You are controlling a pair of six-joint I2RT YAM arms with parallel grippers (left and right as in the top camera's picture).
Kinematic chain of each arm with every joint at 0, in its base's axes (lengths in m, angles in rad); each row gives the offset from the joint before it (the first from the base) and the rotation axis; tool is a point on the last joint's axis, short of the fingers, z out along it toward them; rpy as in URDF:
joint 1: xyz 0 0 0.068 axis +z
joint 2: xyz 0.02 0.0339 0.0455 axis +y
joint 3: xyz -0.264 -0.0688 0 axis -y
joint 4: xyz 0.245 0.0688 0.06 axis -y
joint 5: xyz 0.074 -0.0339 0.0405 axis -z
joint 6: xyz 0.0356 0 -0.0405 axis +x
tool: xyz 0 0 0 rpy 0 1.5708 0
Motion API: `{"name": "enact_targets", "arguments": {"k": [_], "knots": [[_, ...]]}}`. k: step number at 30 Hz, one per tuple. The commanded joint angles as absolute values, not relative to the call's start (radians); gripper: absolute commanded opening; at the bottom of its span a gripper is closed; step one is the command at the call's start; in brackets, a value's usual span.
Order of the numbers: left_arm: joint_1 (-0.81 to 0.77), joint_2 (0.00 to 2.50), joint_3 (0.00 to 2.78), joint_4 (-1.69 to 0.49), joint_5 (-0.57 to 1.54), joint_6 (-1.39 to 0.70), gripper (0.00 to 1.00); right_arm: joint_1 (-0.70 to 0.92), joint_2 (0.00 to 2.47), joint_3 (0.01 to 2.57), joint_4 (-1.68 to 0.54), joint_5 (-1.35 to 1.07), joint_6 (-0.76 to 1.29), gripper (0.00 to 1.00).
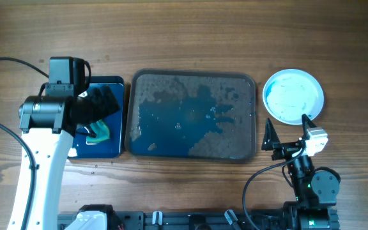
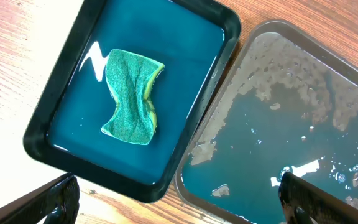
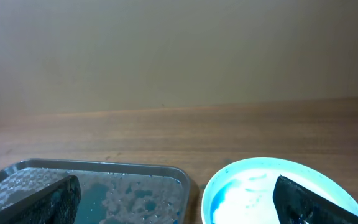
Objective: Clean dirty plates on tray and stack at the side
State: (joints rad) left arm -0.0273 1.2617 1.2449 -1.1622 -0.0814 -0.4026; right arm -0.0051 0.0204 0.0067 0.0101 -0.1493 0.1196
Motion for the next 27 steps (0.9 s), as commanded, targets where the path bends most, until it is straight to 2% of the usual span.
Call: {"name": "enact_targets", "arguments": {"k": [1, 7, 9, 12, 20, 23, 27], "knots": [[-0.032, 1.253, 1.253, -1.160, -0.080, -0.416, 1.00, -0.003, 0.023, 0.005, 0.011, -0.165, 0.137, 1.00], [-0.029, 1.219, 1.251, -1.154, -0.088, -0.378, 1.00, -0.003, 0.023, 0.005, 0.011, -0.165, 0.137, 1.00], [-0.028, 1.112, 1.191, -1.006, -0.155, -0.341, 1.00, -0.003, 0.023, 0.005, 0.011, -0.165, 0.137, 1.00], [-0.003, 0.825, 0.953, -0.656, -0.177, -0.253, 1.00, -0.003, 0.023, 0.005, 0.011, -0.165, 0.137, 1.00], [0.083, 0.195, 0.347, -0.263, -0.170, -0.239, 1.00, -0.003, 0.023, 0.005, 0.011, -0.165, 0.137, 1.00], [0.083, 0.075, 0.138, -0.054, -0.173, -0.216, 1.00, -0.003, 0.023, 0.005, 0.011, -0.165, 0.137, 1.00], [0.083, 0.031, 0.049, -0.014, -0.174, -0.212, 1.00, -0.003, 0.023, 0.005, 0.011, -0.165, 0.137, 1.00]]}}
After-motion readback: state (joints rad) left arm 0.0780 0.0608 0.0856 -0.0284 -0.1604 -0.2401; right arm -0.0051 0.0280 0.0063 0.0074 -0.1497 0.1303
